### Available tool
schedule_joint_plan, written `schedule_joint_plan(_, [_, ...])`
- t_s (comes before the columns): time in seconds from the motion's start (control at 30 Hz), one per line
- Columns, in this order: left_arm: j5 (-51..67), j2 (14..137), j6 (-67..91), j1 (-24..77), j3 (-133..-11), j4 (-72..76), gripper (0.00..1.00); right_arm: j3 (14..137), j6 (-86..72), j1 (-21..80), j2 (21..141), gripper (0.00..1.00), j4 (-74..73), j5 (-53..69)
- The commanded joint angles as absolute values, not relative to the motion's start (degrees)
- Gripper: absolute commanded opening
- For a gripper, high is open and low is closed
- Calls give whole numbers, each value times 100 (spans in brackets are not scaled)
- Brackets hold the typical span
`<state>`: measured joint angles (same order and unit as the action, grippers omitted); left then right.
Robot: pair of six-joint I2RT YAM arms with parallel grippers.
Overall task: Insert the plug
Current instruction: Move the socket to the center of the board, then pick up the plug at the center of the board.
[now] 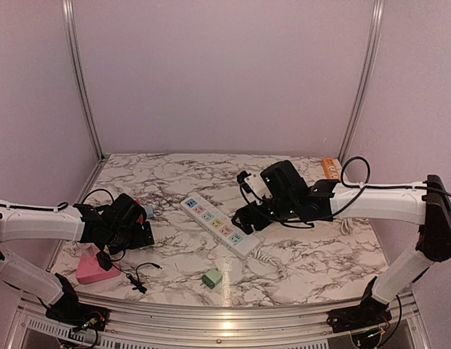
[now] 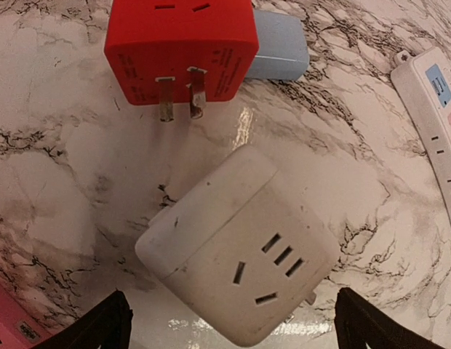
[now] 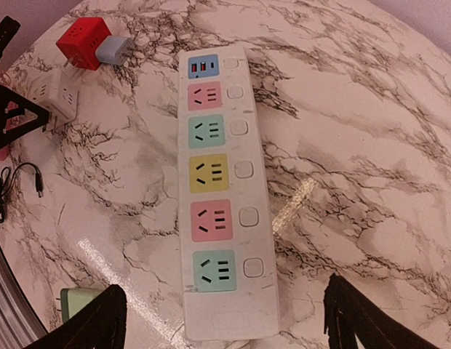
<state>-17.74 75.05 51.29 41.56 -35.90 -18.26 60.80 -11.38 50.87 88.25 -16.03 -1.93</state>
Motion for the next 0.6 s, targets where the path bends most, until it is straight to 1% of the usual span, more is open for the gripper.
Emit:
schedule_joint_plan(0.0, [-1769,7585,5229,4064,-3676,-1853,99,6007,-1200,5112,8623,88,-1428,-188])
schedule_joint_plan(0.33, [-1846,7640,5287,3924,-3625,-1847,99,5981,-1187,5113,8717,88,-1354,-102])
schedule_joint_plan(0.57, [-1920,7366,5251,3889,-3642,-1898,99,6029,-1178,5110,8804,88,-1343,-59])
